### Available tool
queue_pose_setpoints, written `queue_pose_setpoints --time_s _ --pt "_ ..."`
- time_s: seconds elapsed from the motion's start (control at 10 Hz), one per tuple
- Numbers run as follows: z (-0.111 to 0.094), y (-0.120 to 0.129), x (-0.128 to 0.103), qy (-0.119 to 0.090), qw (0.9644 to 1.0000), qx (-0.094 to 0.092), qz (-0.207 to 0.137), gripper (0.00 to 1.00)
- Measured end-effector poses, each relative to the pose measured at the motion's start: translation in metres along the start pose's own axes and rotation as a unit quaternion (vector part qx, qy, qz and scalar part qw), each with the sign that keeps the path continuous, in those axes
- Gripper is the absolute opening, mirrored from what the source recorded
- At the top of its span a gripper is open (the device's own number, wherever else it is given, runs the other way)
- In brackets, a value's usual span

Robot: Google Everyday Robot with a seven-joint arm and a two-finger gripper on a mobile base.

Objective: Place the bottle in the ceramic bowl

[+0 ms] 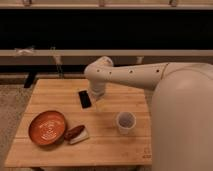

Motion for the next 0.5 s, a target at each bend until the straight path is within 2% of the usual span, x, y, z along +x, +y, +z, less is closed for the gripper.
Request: queue_pose_setpoints --time_s 0.2,0.5 --pt "-0.020 -0.019 0.021 -0.004 0.9998 0.021 -0.003 0.80" --pt "-0.042 -0.037 0.032 -0.005 0.9989 0.045 -0.010 0.80"
